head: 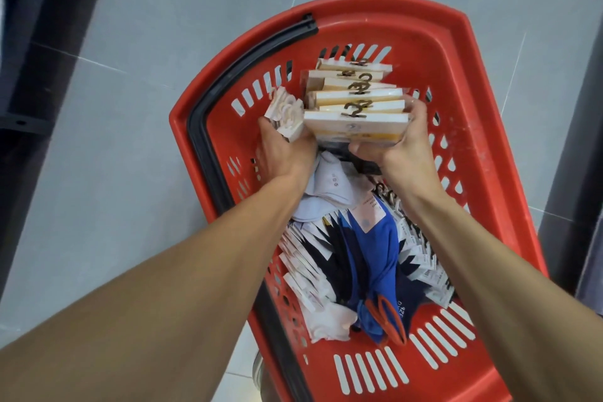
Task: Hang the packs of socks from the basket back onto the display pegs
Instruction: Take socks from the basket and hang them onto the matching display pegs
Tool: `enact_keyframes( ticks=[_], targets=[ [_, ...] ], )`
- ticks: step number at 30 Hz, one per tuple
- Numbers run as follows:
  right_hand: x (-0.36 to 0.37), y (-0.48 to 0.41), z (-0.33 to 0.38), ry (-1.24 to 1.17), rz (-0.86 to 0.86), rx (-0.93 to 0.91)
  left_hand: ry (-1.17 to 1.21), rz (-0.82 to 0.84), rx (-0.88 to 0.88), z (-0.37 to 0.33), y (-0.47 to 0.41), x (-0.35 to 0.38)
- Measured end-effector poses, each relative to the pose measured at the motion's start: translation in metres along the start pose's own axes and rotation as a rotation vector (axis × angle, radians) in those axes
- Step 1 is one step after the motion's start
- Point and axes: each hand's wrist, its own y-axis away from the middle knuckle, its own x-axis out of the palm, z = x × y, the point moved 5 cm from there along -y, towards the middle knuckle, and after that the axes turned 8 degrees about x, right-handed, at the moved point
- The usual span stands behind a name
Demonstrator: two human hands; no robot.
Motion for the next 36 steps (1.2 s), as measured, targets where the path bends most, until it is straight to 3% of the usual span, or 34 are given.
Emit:
enact_keyframes(
  ticks=[7, 12, 20, 23, 27, 30, 34, 36],
  targets=[
    [-0.007, 0.016, 0.023, 0.006, 0.083, -0.031, 0.209, -0.084, 0.059, -0.023, 0.037, -0.032],
    [-0.025, 0.049, 0.042, -0.073, 0.147, -0.075, 0.266, -0.020, 0.088, -0.032, 0.062, -0.048],
    [-0.065, 0.082, 0.084, -0.078, -0.057, -0.089, 0.461, 0.142, 0.060, -0.057, 0.072, -0.068],
    [-0.078, 0.094, 0.107, -0.045, -0.061, -0.105, 0.586, 0.190, 0.039, -0.073, 0.078, -0.081],
    [-0.088, 0.119, 0.156, 0.011, -0.018, -0.168, 0.677, 0.234, 0.002, -0.110, 0.095, -0.111],
    [-0.097, 0.137, 0.202, -0.123, 0.061, -0.205, 0.742, 0.248, -0.049, -0.146, 0.119, -0.144],
    [-0.108, 0.167, 0.268, -0.252, 0.160, -0.150, 0.831, 0.345, -0.113, -0.199, 0.163, -0.202],
    [-0.112, 0.189, 0.305, -0.299, 0.214, -0.096, 0.893, 0.281, -0.086, -0.229, 0.191, -0.240]
  ],
)
